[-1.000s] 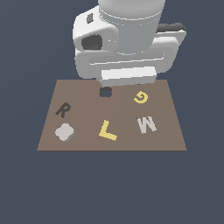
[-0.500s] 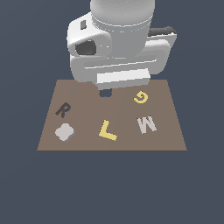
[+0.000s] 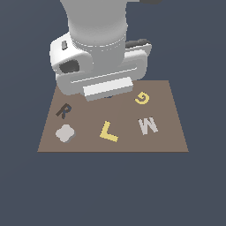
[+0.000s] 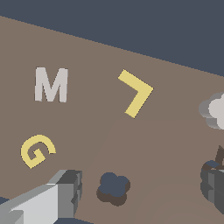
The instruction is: Insert a designated object into the corresponding slot on a board.
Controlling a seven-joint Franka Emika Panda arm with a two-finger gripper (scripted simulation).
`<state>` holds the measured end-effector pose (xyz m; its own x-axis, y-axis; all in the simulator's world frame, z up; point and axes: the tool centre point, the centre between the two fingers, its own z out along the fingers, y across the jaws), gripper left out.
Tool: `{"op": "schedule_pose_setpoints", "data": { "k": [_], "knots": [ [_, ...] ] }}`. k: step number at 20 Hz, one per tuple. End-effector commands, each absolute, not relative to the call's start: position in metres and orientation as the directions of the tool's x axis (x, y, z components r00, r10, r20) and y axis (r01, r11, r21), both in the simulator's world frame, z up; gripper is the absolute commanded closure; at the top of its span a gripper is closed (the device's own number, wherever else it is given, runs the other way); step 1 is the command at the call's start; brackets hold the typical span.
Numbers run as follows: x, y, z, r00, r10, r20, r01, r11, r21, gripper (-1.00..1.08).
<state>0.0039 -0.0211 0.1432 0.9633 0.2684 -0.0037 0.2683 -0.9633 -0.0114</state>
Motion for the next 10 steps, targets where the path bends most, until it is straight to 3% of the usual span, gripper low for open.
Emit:
{"op": "schedule_pose_setpoints", "data": {
  "k": [1, 10],
  "knots": [
    [0.007, -0.035, 0.135, 0.949, 0.316, -0.003, 0.316, -0.949, -0.011, -0.92],
    [0.030, -0.090, 0.101, 0.859, 0.513, -0.001, 0.513, -0.859, -0.007, -0.92]
  ]
}}
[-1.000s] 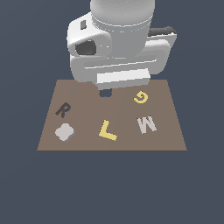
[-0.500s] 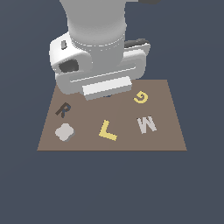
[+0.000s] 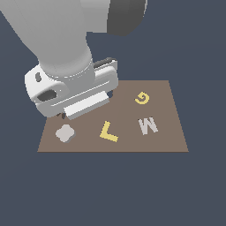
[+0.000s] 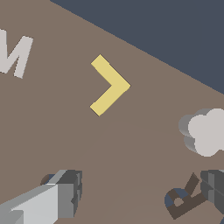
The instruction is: Insert a designated object into the corresponding slot on a board.
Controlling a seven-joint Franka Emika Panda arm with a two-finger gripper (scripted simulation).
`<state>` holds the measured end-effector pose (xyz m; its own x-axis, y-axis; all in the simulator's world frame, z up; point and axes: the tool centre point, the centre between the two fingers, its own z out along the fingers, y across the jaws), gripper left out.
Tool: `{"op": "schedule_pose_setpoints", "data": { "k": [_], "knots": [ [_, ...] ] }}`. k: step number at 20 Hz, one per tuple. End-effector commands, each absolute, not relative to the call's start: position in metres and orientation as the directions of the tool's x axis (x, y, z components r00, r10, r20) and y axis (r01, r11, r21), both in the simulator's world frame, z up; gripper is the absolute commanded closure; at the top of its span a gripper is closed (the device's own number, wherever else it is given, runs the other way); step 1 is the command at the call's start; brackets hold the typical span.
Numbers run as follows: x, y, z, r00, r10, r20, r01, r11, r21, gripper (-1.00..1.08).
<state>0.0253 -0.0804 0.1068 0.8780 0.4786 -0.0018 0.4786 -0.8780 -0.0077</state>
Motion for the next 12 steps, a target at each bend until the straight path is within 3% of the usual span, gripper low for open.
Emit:
{"op": "schedule_pose_setpoints", "data": {
  "k": [1, 12],
  "knots": [
    [0.033, -0.096, 0.097, 0.846, 0.534, -0.001, 0.534, -0.846, -0.007, -0.92],
    [0.071, -0.141, 0.064, 0.713, 0.701, 0.000, 0.701, -0.713, -0.002, -0.92]
  ]
}}
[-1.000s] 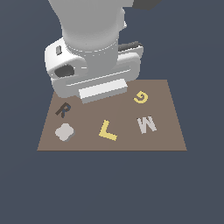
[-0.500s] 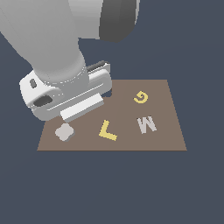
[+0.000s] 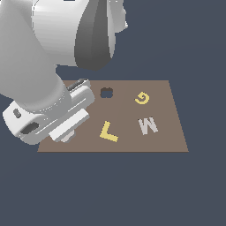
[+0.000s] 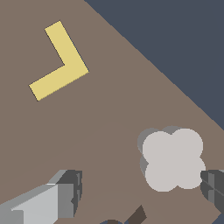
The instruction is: Insert a designated object into the corresponding slot on a board.
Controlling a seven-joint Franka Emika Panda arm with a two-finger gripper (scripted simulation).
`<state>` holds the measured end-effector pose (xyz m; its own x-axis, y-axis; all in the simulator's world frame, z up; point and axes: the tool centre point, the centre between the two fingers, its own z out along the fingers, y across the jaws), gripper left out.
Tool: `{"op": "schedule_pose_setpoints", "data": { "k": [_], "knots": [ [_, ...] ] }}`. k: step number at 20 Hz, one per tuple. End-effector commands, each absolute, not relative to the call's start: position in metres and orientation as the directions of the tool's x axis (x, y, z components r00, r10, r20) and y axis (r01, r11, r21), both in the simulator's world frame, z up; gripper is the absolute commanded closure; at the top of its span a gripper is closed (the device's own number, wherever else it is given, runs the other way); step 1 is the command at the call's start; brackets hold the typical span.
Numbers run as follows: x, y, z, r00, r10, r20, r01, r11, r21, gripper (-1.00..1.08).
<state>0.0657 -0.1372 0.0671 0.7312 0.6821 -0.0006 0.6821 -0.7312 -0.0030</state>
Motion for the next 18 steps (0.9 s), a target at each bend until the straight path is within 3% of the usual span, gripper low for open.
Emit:
{"op": "schedule_pose_setpoints", "data": {
  "k": [1, 18],
  "knots": [
    [0.073, -0.144, 0.062, 0.704, 0.710, 0.000, 0.710, -0.704, -0.002, -0.92],
    [0.091, -0.157, 0.048, 0.647, 0.763, 0.000, 0.763, -0.647, 0.000, -0.92]
  ]
}}
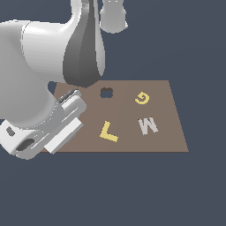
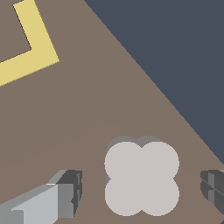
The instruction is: Insert a designated object into the corresponding slot on a board.
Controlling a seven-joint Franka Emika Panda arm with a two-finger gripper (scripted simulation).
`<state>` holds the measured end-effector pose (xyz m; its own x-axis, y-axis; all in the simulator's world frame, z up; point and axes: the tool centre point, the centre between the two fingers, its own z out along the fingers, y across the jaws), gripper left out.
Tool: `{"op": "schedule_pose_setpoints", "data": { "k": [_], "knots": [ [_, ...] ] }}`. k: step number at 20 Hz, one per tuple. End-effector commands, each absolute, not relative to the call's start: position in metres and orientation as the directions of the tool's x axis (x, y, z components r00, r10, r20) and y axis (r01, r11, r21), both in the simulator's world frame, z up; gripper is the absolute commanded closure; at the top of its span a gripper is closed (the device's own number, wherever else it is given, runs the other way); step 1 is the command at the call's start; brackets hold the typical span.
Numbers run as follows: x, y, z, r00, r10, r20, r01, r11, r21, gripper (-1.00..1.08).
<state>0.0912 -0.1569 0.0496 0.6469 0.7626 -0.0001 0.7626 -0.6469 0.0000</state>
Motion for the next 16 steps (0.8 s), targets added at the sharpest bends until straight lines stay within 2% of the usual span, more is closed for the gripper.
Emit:
{"op": "schedule_pose_setpoints", "data": {
  "k": [1, 8, 9, 16],
  "knots": [
    [0.091, -0.157, 0.046, 0.646, 0.763, 0.000, 0.763, -0.646, 0.000, -0.92],
    [0.092, -0.157, 0.030, 0.645, 0.764, 0.000, 0.764, -0.645, 0.000, -0.92],
    [0.092, -0.157, 0.030, 0.645, 0.764, 0.000, 0.764, -0.645, 0.000, 1.08],
    [0.092, -0.157, 0.030, 0.645, 0.764, 0.000, 0.764, -0.645, 0.000, 1.08]
  ]
}}
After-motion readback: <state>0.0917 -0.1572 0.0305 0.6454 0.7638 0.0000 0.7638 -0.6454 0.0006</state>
